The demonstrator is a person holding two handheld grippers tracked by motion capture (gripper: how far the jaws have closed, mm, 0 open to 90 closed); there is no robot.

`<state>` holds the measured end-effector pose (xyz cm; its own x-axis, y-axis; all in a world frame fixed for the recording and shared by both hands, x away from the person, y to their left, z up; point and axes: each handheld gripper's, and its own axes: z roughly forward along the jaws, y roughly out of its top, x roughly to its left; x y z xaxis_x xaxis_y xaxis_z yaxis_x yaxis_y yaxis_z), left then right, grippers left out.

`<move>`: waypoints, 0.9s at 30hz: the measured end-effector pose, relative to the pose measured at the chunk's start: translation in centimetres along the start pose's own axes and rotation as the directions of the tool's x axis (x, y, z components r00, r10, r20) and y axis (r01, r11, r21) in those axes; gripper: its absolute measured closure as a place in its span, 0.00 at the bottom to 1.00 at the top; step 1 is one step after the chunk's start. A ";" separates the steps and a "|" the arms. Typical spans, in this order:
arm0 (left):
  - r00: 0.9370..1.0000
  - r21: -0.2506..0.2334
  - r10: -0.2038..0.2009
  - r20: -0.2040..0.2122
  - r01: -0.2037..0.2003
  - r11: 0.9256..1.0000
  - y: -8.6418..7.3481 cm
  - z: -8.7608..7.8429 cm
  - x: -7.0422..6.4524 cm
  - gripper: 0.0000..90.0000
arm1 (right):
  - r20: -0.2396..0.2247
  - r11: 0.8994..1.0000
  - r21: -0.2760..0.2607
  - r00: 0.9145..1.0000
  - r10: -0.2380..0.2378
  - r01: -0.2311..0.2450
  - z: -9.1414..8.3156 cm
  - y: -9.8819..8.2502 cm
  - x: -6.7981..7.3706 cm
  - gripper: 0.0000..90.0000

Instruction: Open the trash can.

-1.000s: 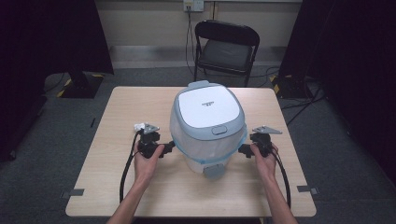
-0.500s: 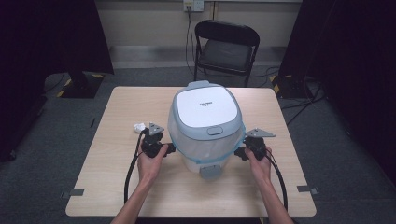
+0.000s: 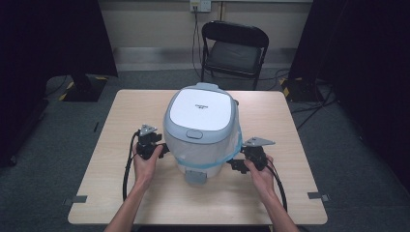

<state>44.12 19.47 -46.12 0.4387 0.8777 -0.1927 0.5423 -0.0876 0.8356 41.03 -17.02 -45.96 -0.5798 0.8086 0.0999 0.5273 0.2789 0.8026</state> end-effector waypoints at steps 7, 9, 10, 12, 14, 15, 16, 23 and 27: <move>1.000 0.003 0.016 0.023 -0.016 1.000 0.5 0.1 0.1 0.46 | 0.135 0.992 -0.113 0.989 0.067 -0.052 1.4 0.8 -1.4 0.27; 0.999 0.004 0.020 0.051 -0.020 1.000 0.7 0.2 0.0 0.54 | 0.152 0.991 -0.126 0.986 0.071 -0.052 1.7 1.0 -1.4 0.27; 0.998 0.009 0.042 0.042 -0.043 0.999 0.9 0.2 -0.4 0.55 | 0.148 0.990 -0.130 0.987 0.069 -0.049 2.1 1.4 -1.7 0.28; 0.996 0.014 0.053 0.067 -0.054 0.998 0.8 0.2 -0.6 0.59 | 0.155 0.988 -0.142 0.985 0.075 -0.053 2.3 1.5 -1.9 0.31; 0.994 0.014 0.058 0.096 -0.060 0.998 0.7 0.2 -0.8 0.59 | 0.145 0.987 -0.147 0.986 0.082 -0.061 2.3 1.3 -2.2 0.37; 0.994 0.014 0.058 0.096 -0.060 0.998 0.7 0.2 -0.8 0.59 | 0.145 0.987 -0.147 0.986 0.082 -0.061 2.3 1.3 -2.2 0.37; 0.992 0.009 0.057 0.110 -0.059 0.998 0.6 0.2 -1.0 0.60 | 0.108 0.986 -0.137 0.988 0.111 -0.096 2.1 1.3 -2.5 0.45; 0.993 0.002 0.061 0.104 -0.062 0.998 0.4 0.0 -1.6 0.72 | 0.071 0.990 -0.119 0.994 0.085 -0.077 1.6 1.3 -2.2 0.62; 0.990 -0.001 0.044 0.136 -0.044 0.999 -0.2 -0.5 -1.8 0.75 | 0.045 0.991 -0.109 0.996 0.076 -0.071 1.3 1.1 -1.9 0.68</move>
<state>42.86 18.11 -45.68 0.5554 0.8009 -0.2236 0.5216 -0.1261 0.8438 43.52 -17.55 -46.00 -0.5095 0.8499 0.1345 0.4962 0.1625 0.8529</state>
